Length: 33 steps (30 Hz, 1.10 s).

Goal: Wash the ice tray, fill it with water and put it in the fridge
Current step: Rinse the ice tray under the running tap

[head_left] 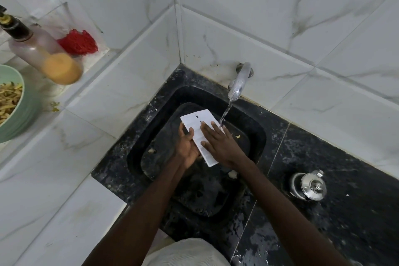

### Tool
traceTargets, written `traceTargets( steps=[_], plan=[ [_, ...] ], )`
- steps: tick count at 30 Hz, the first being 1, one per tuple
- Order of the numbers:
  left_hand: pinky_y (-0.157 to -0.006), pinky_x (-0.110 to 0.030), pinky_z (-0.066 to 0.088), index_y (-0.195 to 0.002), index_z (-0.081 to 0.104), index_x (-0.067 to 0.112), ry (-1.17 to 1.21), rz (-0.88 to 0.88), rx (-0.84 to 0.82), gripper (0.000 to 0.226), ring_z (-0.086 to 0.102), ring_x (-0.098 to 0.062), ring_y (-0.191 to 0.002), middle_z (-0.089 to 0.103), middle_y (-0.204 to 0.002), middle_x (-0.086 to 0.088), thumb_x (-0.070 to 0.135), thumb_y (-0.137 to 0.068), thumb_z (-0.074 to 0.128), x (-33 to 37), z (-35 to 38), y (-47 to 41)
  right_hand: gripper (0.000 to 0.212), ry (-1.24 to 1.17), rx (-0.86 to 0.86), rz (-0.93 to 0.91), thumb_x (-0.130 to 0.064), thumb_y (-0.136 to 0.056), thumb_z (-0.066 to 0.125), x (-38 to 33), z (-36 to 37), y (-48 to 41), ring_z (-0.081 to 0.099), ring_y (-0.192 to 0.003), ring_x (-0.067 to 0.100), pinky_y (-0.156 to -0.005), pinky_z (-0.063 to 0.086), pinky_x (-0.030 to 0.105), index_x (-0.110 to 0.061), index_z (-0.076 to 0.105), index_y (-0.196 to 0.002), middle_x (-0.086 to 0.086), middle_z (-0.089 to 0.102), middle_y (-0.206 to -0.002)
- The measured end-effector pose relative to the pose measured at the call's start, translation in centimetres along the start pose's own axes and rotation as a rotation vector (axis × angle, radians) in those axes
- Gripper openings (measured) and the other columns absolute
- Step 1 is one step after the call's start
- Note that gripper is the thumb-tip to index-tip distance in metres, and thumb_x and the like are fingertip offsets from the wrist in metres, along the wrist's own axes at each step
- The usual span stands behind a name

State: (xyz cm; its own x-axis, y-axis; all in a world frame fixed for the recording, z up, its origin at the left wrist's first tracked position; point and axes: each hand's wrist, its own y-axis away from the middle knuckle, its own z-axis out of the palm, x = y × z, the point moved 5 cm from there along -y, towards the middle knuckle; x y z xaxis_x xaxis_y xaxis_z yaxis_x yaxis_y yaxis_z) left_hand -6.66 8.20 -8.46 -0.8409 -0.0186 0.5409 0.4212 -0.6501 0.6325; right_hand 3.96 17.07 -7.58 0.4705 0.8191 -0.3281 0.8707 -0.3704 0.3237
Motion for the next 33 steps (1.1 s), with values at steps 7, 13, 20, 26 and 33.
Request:
traceTargets(
  steps=[7,13,20,26,33],
  plan=[
    [-0.117,-0.067,0.034,-0.159,0.032,0.021,0.033,-0.027,-0.027,0.052,0.061,-0.033,-0.121,0.050,-0.155,-0.020,0.008,-0.110,0.042,-2.1,-0.1,0.0,0.064,0.014,-0.038,0.026,-0.050,-0.112,0.018,0.6,0.4,-0.1,-0.010,-0.162,0.018,-0.131,-0.002,0.051,-0.022,0.004,-0.168,-0.009,-0.002,-0.175],
    [-0.092,-0.050,0.060,-0.159,0.034,0.019,0.047,0.026,0.001,0.051,0.071,-0.026,-0.109,0.058,-0.148,-0.017,0.008,-0.110,0.042,-1.3,0.7,0.4,0.062,-0.038,-0.020,0.049,-0.046,-0.113,0.021,0.1,-0.9,-1.4,-0.008,-0.162,0.017,-0.131,0.002,0.052,-0.021,0.005,-0.168,-0.008,-0.001,-0.175],
    [-0.109,-0.067,0.042,-0.163,0.023,0.020,0.103,0.089,0.137,0.057,0.048,-0.046,-0.141,0.045,-0.158,-0.021,0.003,-0.111,0.039,1.2,-2.0,-1.4,0.061,0.025,-0.010,-0.062,-0.052,-0.112,0.012,-0.2,1.2,4.0,-0.012,-0.161,0.013,-0.130,-0.011,0.044,-0.028,0.005,-0.167,-0.014,-0.002,-0.174],
    [-0.093,-0.061,0.052,-0.163,0.022,0.026,0.093,0.039,0.155,0.057,0.053,-0.044,-0.135,0.049,-0.156,-0.020,0.005,-0.112,0.037,0.1,-0.9,-1.1,0.064,-0.019,0.005,0.027,-0.054,-0.112,0.014,0.0,0.5,2.1,-0.016,-0.160,0.014,-0.130,-0.009,0.048,-0.025,0.002,-0.167,-0.011,-0.003,-0.174],
    [-0.109,-0.073,0.040,-0.162,0.023,0.022,0.166,0.131,0.427,0.066,0.053,-0.045,-0.137,0.047,-0.157,-0.018,-0.006,-0.106,0.046,2.0,-3.0,-2.3,0.058,-0.235,0.064,0.072,-0.051,-0.111,0.030,-0.5,2.7,3.9,0.017,-0.159,0.010,-0.131,0.009,0.041,-0.024,0.037,-0.162,-0.011,0.028,-0.170]
  ],
)
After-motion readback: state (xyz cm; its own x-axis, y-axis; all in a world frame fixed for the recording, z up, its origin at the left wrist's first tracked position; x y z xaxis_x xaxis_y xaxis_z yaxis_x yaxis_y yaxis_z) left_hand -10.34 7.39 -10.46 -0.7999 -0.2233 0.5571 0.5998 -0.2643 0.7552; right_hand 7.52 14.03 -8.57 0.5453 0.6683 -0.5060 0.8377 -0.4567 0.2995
